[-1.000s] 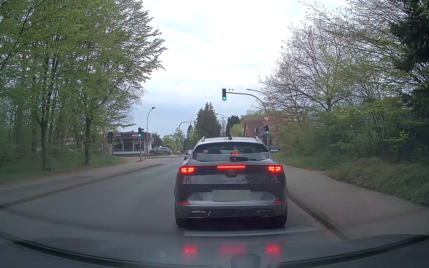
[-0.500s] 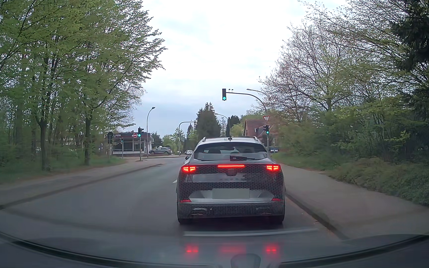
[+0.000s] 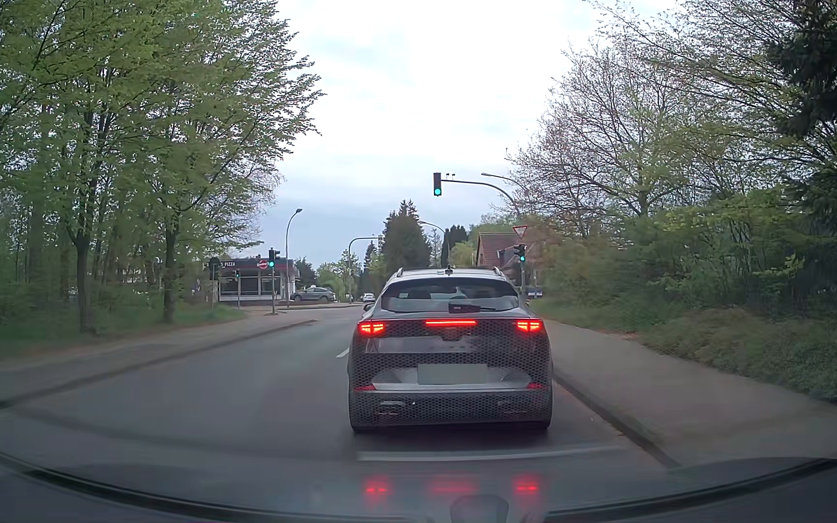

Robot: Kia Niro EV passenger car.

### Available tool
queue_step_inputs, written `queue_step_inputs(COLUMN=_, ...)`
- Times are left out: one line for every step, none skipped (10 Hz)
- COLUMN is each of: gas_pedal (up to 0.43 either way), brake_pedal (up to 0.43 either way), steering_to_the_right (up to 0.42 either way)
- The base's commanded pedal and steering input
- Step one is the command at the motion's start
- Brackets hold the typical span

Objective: Follow the waypoints while adhering to traffic rules and regulations

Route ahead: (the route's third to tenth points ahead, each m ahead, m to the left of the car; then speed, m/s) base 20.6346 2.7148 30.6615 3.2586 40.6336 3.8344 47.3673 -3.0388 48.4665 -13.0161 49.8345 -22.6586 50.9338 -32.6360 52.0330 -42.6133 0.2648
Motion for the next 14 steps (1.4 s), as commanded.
queue_step_inputs(gas_pedal=0.0, brake_pedal=0.024, steering_to_the_right=0.003)
queue_step_inputs(gas_pedal=0.0, brake_pedal=0.018, steering_to_the_right=0.003)
queue_step_inputs(gas_pedal=0.0, brake_pedal=0.018, steering_to_the_right=0.004)
queue_step_inputs(gas_pedal=0.0, brake_pedal=0.018, steering_to_the_right=0.005)
queue_step_inputs(gas_pedal=0.0, brake_pedal=0.018, steering_to_the_right=0.005)
queue_step_inputs(gas_pedal=0.0, brake_pedal=0.024, steering_to_the_right=0.006)
queue_step_inputs(gas_pedal=0.0, brake_pedal=0.024, steering_to_the_right=0.005)
queue_step_inputs(gas_pedal=0.0, brake_pedal=0.024, steering_to_the_right=0.006)
queue_step_inputs(gas_pedal=0.0, brake_pedal=0.0, steering_to_the_right=0.006)
queue_step_inputs(gas_pedal=0.0, brake_pedal=0.0, steering_to_the_right=0.005)
queue_step_inputs(gas_pedal=0.0, brake_pedal=0.0, steering_to_the_right=0.005)
queue_step_inputs(gas_pedal=0.028, brake_pedal=0.0, steering_to_the_right=0.005)
queue_step_inputs(gas_pedal=0.039, brake_pedal=0.0, steering_to_the_right=0.006)
queue_step_inputs(gas_pedal=0.098, brake_pedal=0.0, steering_to_the_right=0.005)
